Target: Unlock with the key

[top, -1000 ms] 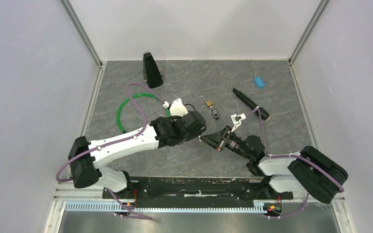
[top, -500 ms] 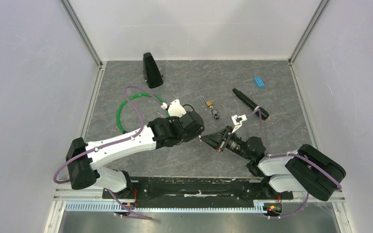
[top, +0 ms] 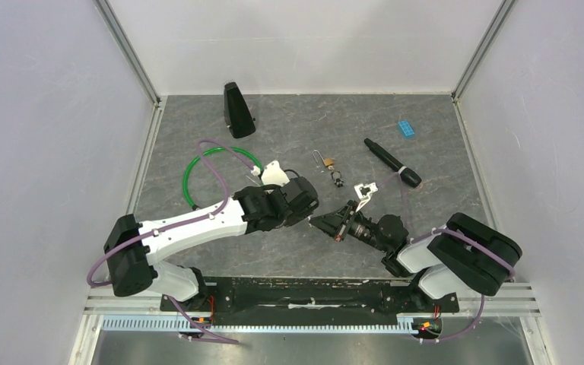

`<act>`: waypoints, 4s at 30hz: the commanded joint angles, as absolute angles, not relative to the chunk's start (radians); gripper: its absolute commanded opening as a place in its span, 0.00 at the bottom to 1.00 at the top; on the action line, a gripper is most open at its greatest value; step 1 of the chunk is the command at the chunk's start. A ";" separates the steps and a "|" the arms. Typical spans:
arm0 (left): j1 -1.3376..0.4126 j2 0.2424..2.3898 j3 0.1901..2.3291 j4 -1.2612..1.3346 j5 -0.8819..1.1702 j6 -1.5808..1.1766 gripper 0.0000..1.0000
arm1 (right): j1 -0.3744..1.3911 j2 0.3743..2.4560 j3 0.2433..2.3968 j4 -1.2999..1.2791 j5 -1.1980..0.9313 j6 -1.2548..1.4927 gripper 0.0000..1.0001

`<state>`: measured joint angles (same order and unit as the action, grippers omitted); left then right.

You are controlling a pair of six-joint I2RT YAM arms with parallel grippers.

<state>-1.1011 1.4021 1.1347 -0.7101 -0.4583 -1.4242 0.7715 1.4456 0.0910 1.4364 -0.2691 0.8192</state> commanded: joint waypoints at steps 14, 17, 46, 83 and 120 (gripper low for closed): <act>-1.150 1.312 1.048 -0.577 -0.202 -1.464 0.02 | 0.720 1.291 0.207 1.375 -0.195 0.706 0.00; -1.155 1.283 1.042 -0.547 -0.200 -1.480 0.02 | 0.745 1.288 0.220 1.328 -0.175 0.671 0.00; -0.761 1.193 0.888 -0.274 0.150 -1.405 0.02 | 0.656 0.929 0.312 0.653 -0.431 0.195 0.70; -0.739 1.125 0.803 -0.176 0.358 -1.319 0.02 | 0.620 0.945 0.279 0.781 -0.605 0.298 0.44; -0.824 1.157 0.795 -0.023 0.331 -1.328 0.02 | 0.628 1.026 0.294 0.914 -0.563 0.414 0.00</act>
